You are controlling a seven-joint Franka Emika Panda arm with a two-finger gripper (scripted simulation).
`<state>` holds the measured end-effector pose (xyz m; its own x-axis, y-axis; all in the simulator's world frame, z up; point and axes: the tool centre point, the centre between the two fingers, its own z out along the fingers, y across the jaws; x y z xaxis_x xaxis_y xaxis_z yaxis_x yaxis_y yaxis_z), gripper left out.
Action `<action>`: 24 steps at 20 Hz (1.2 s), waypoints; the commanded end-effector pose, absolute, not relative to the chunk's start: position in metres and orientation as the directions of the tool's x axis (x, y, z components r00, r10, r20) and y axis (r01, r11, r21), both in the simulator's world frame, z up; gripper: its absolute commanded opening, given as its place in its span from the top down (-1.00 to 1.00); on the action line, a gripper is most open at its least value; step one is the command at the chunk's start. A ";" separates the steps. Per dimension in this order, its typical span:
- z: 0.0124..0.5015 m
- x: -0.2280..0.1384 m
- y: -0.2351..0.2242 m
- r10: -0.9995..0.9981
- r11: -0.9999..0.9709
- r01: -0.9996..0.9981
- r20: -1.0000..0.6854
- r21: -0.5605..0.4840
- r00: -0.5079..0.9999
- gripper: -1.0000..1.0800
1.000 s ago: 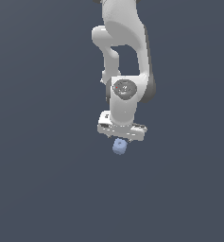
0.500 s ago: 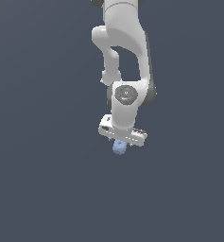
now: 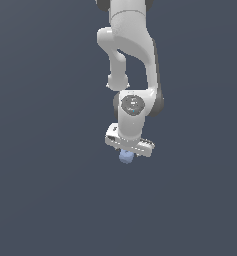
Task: Pick up the object and move it to a goal position.
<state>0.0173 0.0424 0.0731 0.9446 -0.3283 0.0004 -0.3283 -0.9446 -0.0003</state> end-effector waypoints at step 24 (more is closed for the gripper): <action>0.043 0.017 0.042 -0.331 -0.944 -0.331 0.000 0.000 0.944 1.00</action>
<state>0.0167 0.0423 0.0414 0.9438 -0.3306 -0.0008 -0.3306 -0.9438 0.0000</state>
